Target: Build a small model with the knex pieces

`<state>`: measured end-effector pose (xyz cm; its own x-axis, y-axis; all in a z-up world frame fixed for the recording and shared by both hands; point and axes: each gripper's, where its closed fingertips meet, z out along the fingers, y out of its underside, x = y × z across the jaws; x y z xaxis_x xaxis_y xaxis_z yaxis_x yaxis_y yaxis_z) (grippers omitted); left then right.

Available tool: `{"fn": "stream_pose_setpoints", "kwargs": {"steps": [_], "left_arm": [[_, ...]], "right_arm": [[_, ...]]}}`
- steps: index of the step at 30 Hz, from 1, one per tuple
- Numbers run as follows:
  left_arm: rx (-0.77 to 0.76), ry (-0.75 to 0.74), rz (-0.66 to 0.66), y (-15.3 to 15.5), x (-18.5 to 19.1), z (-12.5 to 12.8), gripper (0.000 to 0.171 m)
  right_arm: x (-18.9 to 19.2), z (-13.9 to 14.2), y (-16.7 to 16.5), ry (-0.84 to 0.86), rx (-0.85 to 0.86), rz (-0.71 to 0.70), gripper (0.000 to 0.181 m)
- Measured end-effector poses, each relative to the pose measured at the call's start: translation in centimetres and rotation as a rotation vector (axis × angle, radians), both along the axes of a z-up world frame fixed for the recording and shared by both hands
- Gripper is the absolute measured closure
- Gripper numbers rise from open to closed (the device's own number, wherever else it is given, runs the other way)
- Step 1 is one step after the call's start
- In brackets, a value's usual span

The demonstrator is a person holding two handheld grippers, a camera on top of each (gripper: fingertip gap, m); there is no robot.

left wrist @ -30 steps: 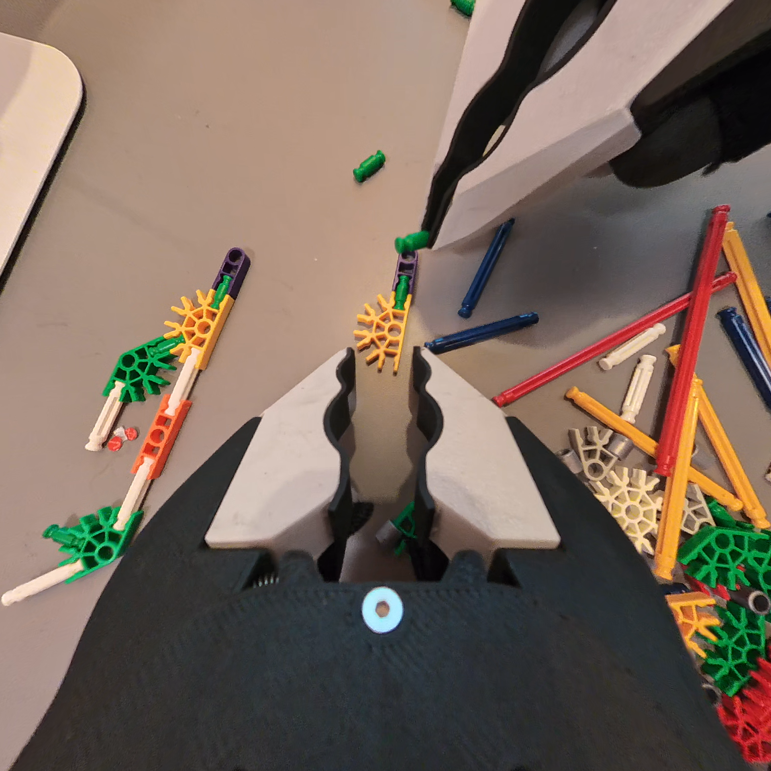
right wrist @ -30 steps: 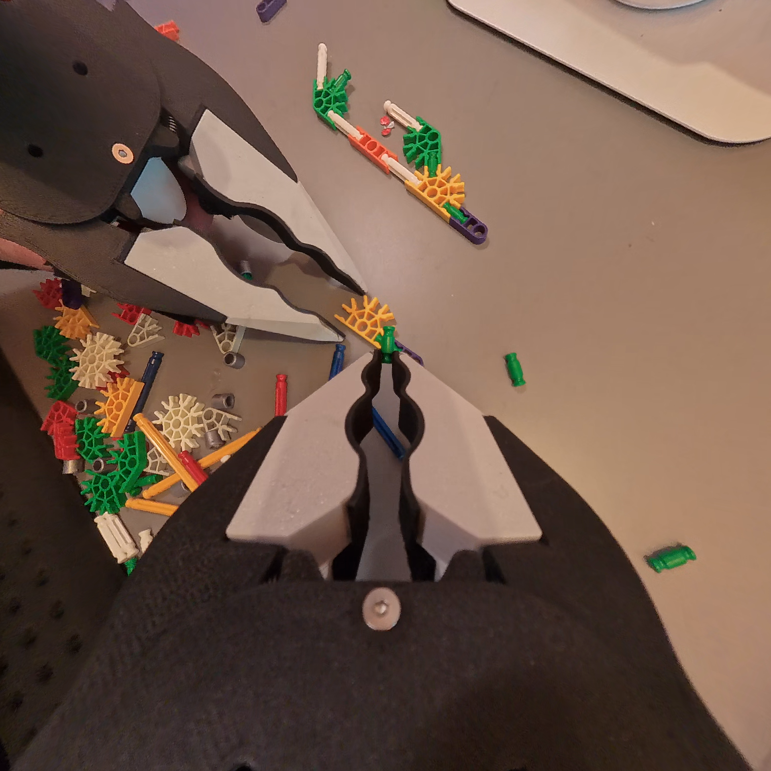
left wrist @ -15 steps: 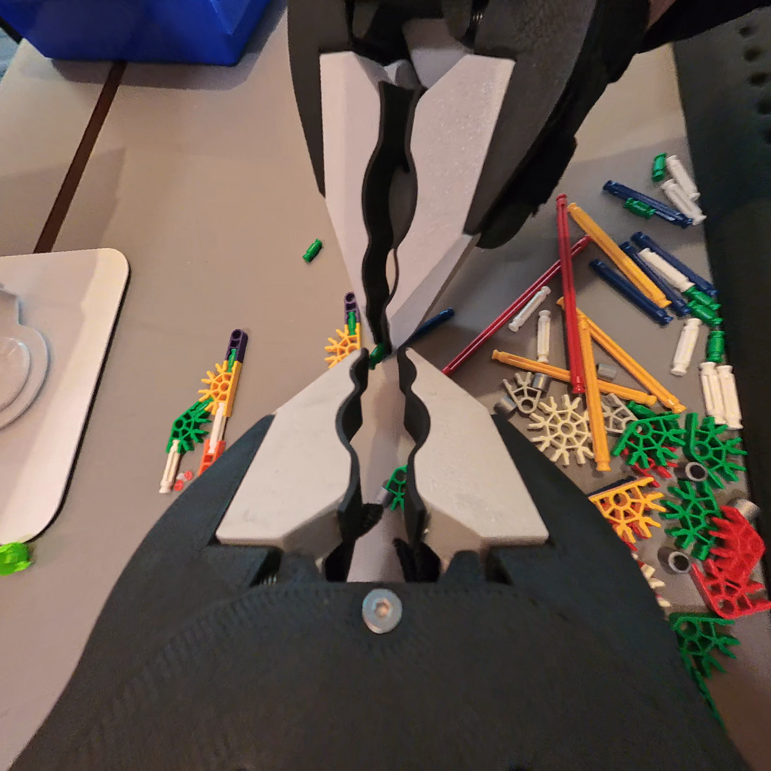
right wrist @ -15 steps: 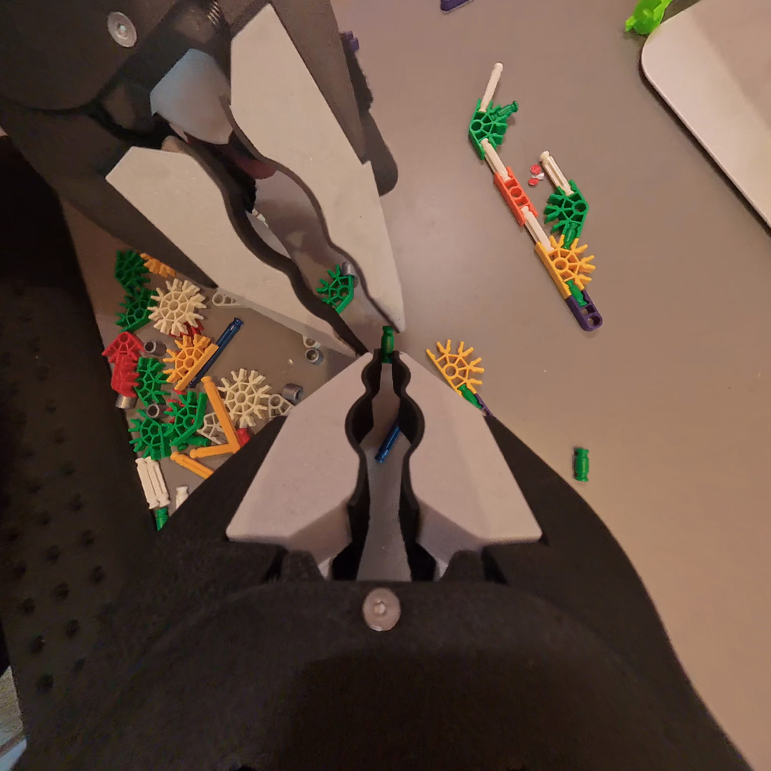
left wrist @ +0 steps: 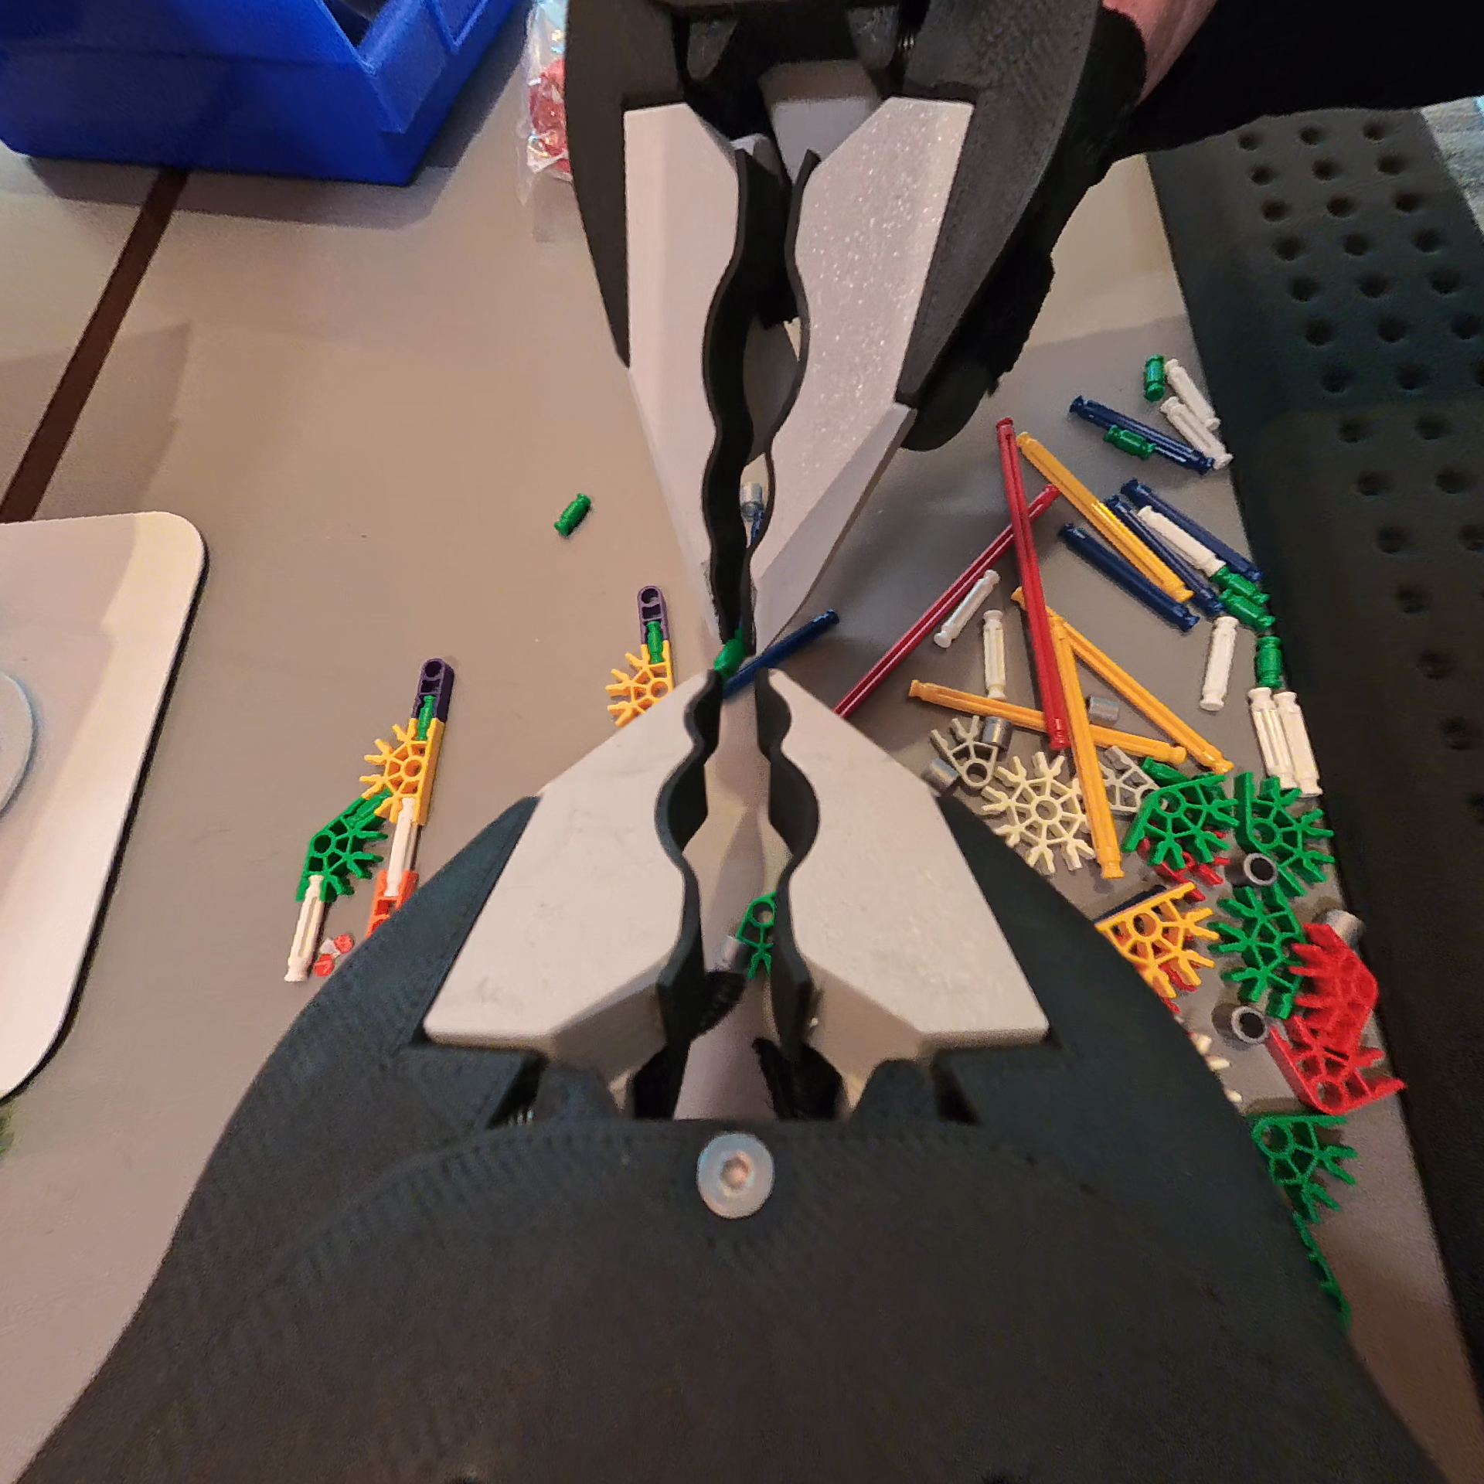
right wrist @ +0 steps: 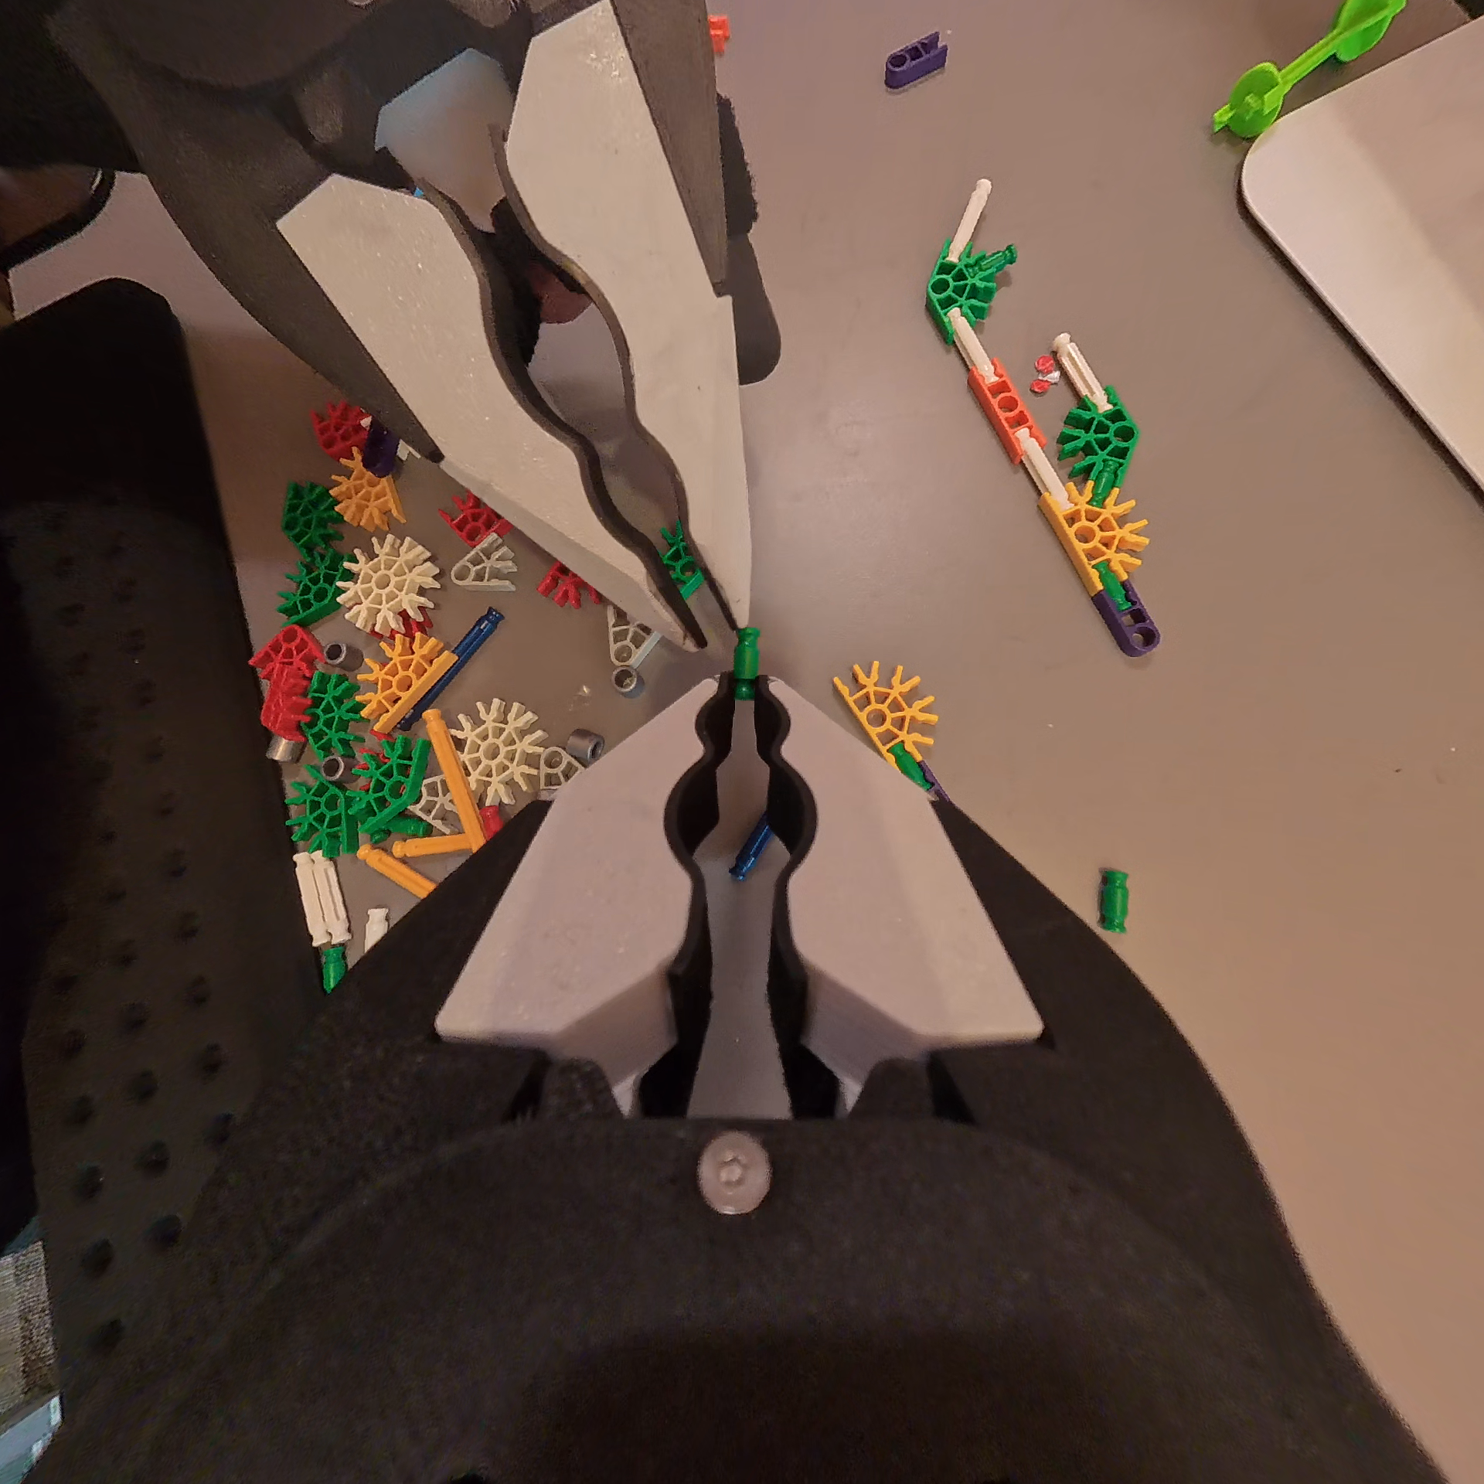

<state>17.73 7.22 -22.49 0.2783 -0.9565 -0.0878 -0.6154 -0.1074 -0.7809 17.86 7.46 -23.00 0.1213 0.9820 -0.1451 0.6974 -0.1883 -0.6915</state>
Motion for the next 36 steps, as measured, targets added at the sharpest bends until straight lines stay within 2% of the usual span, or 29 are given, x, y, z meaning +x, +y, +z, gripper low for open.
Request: {"fn": "stream_pose_setpoints", "kwargs": {"steps": [3, 7, 11, 16, 21, 24, 28, 32, 36], "left_arm": [[-0.007, -0.003, -0.016, -0.2, 0.1, 0.0, 0.163], [0.005, -0.004, -0.025, -0.3, 0.1, 0.1, 0.168], [0.006, -0.003, -0.008, 0.0, 0.0, 0.0, 0.158], [-0.039, -0.02, -0.044, -0.5, 0.2, -0.2, 0.166], [-0.063, -0.042, -0.058, 0.4, -0.2, -0.3, 0.168], [-0.07, -0.04, -0.063, 1.7, -0.7, -0.6, 0.168], [-0.094, -0.012, -0.074, 3.3, -1.4, -1.7, 0.168], [-0.113, 0.025, -0.109, 3.8, -1.3, -3.1, 0.168], [-0.083, 0.086, -0.162, 4.0, -0.9, -4.3, 0.168]], "right_arm": [[0.0, 0.1, -0.2, 0.004, -0.004, 0.014, 0.178], [0.0, 0.1, -0.7, 0.01, -0.014, 0.039, 0.178], [-0.1, 0.2, -1.0, 0.009, -0.013, 0.06, 0.178], [-0.3, 0.2, -1.0, 0.004, -0.01, 0.074, 0.178], [-0.6, 0.3, 0.0, 0.021, -0.031, 0.024, 0.177], [-0.5, 0.0, 1.3, 0.017, -0.037, -0.025, 0.167], [0.2, -1.2, 2.5, -0.015, -0.066, -0.074, 0.162], [0.3, -1.8, 3.1, -0.016, -0.052, -0.086, 0.174], [0.0, -2.8, 3.5, -0.049, -0.011, -0.086, 0.178]]}}
